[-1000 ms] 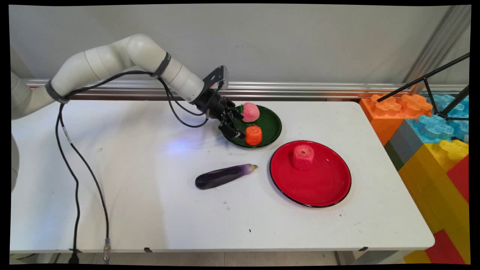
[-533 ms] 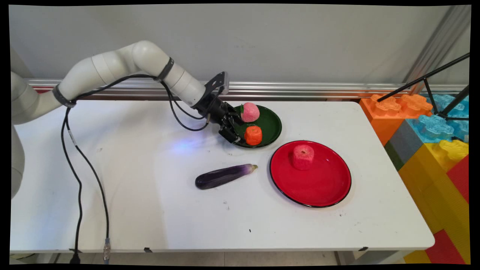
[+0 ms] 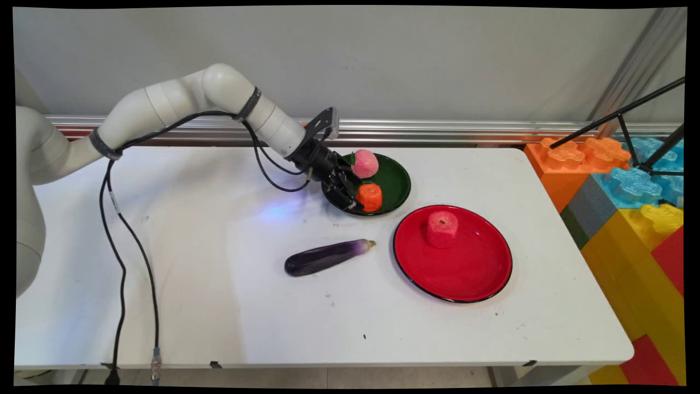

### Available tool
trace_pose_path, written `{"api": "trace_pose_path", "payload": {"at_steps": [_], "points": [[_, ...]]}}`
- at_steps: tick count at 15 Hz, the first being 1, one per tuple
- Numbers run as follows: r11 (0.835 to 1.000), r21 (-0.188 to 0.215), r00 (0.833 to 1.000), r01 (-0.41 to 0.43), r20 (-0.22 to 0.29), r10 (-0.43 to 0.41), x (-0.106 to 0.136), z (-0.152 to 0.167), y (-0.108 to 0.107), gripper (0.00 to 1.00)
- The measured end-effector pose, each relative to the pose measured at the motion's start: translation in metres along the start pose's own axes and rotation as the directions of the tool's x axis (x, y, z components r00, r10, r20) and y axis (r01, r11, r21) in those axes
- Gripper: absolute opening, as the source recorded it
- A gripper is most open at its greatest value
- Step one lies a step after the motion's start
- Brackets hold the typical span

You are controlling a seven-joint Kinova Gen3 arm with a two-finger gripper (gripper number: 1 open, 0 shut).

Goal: Pick up the mandarin from the green plate, then place the picked object on the table

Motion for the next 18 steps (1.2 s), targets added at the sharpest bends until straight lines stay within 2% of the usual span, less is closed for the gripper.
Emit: {"api": "trace_pose_path", "payload": {"at_steps": [5, 6, 18], "points": [[1.000, -0.005, 1.000, 0.000, -0.013, 0.000, 0.001, 0.003, -0.004, 1.00], [1.000, -0.004, 1.000, -0.004, -0.015, 0.004, 0.001, 0.003, -0.005, 0.00], [1.000, 0.015, 1.000, 0.000, -0.012, 0.000, 0.004, -0.003, -0.011, 0.00]]}}
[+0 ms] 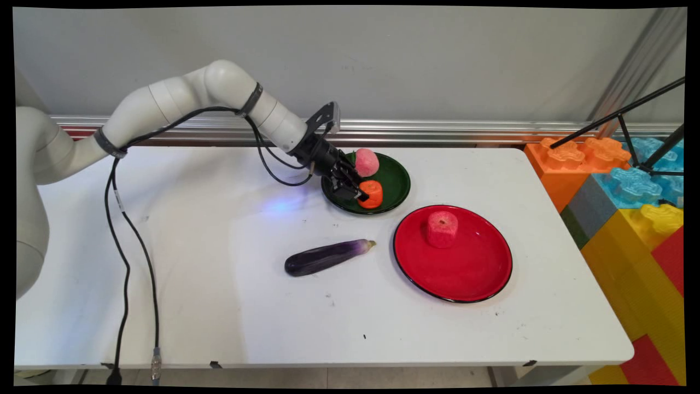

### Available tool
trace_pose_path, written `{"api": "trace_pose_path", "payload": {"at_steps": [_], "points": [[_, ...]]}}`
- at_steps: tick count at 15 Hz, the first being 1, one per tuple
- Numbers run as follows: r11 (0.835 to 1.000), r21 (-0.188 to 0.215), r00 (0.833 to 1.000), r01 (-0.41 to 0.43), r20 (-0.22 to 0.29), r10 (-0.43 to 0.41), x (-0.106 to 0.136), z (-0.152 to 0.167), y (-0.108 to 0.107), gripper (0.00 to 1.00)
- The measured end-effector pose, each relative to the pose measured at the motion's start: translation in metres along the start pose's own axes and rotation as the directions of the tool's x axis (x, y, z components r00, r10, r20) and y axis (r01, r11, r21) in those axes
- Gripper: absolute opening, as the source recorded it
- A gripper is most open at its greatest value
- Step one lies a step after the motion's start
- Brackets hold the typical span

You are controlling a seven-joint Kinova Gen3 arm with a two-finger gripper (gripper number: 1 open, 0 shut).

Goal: Place the picked object on the table

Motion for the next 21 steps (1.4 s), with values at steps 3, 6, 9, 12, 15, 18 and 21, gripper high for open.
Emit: {"api": "trace_pose_path", "payload": {"at_steps": [3, 6, 9, 12, 15, 18, 21], "points": [[1.000, 0.011, 1.000, 0.011, -0.009, -0.011, 0.008, -0.008, 0.000, 0.00], [0.999, 0.034, 0.999, 0.029, -0.016, -0.028, 0.018, -0.020, -0.001, 0.00], [0.997, 0.054, 0.998, 0.057, -0.028, -0.056, 0.031, -0.035, 0.000, 0.00], [0.992, 0.069, 0.994, 0.102, -0.049, -0.099, 0.049, -0.058, 0.013, 0.00], [0.990, 0.064, 0.991, 0.127, -0.054, -0.124, 0.061, -0.077, 0.037, 0.00], [0.985, 0.068, 0.987, 0.156, -0.034, -0.154, 0.067, -0.092, 0.067, 0.00], [0.974, 0.079, 0.977, 0.211, 0.006, -0.212, 0.071, -0.102, 0.102, 0.00]]}}
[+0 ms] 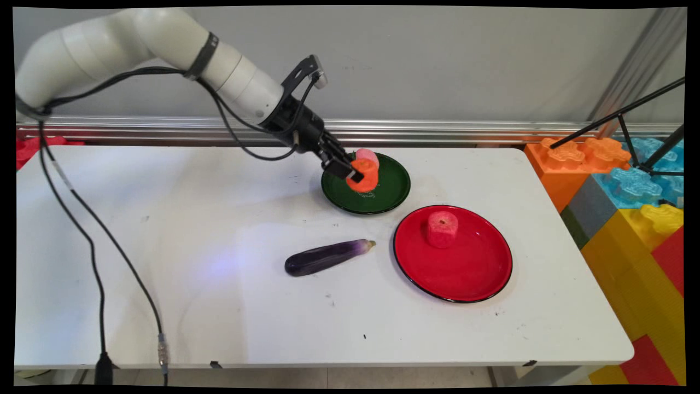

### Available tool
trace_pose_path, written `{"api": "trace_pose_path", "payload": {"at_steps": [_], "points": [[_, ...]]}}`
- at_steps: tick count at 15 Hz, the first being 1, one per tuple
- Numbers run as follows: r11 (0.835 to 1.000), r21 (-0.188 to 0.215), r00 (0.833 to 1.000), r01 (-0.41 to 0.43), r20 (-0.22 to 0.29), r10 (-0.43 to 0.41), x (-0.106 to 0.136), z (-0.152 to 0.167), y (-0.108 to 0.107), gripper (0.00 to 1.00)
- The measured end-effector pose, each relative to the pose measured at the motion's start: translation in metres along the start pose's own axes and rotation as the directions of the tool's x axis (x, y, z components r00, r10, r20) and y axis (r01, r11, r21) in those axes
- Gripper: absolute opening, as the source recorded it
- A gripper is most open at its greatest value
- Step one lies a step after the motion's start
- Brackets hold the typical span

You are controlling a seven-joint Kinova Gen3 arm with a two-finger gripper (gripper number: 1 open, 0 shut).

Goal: Place the picked object on the table

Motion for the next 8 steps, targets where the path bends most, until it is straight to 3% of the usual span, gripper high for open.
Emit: {"api": "trace_pose_path", "payload": {"at_steps": [8], "points": [[0.998, -0.019, 0.994, 0.057, 0.092, -0.055, -0.004, -0.021, 0.088, 0.00]]}}
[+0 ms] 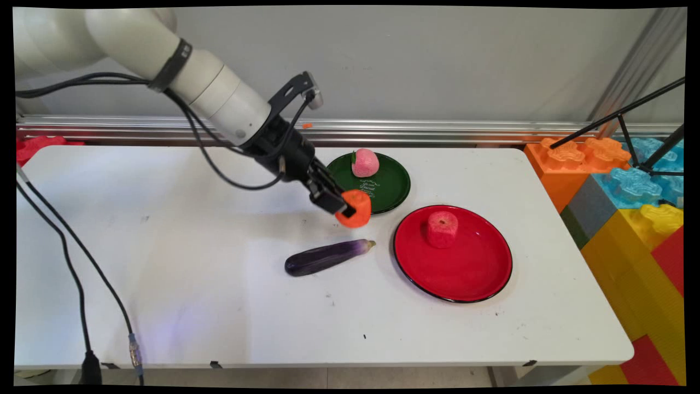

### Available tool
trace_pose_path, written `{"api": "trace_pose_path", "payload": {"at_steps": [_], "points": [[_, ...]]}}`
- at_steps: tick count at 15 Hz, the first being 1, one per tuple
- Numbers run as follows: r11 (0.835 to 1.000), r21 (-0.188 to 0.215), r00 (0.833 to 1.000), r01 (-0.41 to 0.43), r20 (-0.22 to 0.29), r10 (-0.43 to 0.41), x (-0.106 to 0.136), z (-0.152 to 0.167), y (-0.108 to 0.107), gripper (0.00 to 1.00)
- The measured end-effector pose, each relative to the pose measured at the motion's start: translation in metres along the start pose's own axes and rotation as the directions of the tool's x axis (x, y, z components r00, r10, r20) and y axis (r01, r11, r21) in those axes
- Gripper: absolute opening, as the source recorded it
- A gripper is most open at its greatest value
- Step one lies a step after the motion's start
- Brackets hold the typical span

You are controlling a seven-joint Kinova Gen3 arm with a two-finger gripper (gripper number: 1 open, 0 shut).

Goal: Place the picked object on the table

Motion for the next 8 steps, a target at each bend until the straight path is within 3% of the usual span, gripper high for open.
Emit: {"api": "trace_pose_path", "payload": {"at_steps": [4, 8], "points": [[1.000, -0.024, 0.999, -0.013, 0.030, 0.013, -0.005, 0.000, 0.036, 0.00], [0.999, -0.045, 0.998, -0.028, 0.050, 0.030, -0.010, 0.006, 0.059, 0.00]]}}
